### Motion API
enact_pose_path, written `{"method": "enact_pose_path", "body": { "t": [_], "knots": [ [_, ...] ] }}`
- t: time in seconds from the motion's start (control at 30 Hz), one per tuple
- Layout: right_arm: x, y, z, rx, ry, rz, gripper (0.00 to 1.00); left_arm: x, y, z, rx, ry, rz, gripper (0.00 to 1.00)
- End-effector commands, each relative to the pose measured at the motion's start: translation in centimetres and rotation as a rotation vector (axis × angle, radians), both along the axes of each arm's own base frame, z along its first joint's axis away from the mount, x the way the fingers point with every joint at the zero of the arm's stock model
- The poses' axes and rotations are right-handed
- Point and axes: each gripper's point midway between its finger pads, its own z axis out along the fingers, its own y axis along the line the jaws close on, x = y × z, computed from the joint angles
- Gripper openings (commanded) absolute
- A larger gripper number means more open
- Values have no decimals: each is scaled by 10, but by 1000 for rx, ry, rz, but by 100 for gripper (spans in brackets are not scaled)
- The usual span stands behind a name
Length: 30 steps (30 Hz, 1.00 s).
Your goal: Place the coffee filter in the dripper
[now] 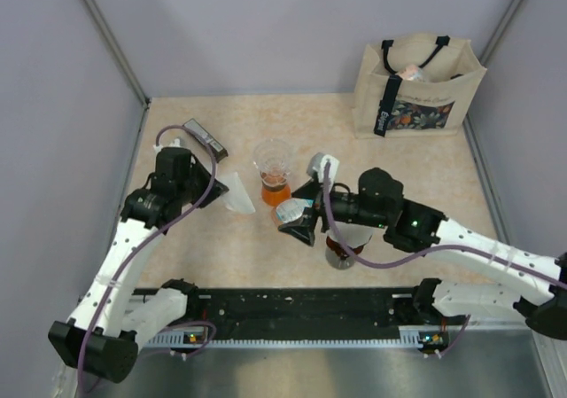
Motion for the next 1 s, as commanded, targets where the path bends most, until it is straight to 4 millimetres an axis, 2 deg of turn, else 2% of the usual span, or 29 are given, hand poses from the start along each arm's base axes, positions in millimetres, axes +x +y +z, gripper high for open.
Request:
{"method": "enact_pose_path", "body": {
  "t": [0.0, 0.07, 0.13, 0.27, 0.43, 0.6, 0.7, 0.97],
  "knots": [
    [-24, 49, 39, 74, -165, 96, 90, -20, -16, 24, -93, -60, -55, 9],
    [-25, 69, 34, 74, -152, 98, 88, -25, -14, 29, -107, -65, -39, 11],
    [-13, 83, 31, 72, -130, 48, 86, -27, -10, 35, -111, -43, 3, 10],
    [17, 103, 19, 30, -137, -68, 83, -35, -6, 27, -87, 50, 28, 8],
    [19, 127, -3, -42, -140, -54, 81, -38, 0, 24, -83, 77, 79, 7],
    [29, 137, -18, -97, -167, -70, 78, -40, 2, 22, -80, 76, 86, 7],
    [27, 143, -25, -109, -166, -59, 77, -39, 2, 22, -73, 86, 87, 8],
    [40, 147, -35, -152, -177, -117, 72, -39, -4, 25, -93, 80, 54, 8]
  ]
}}
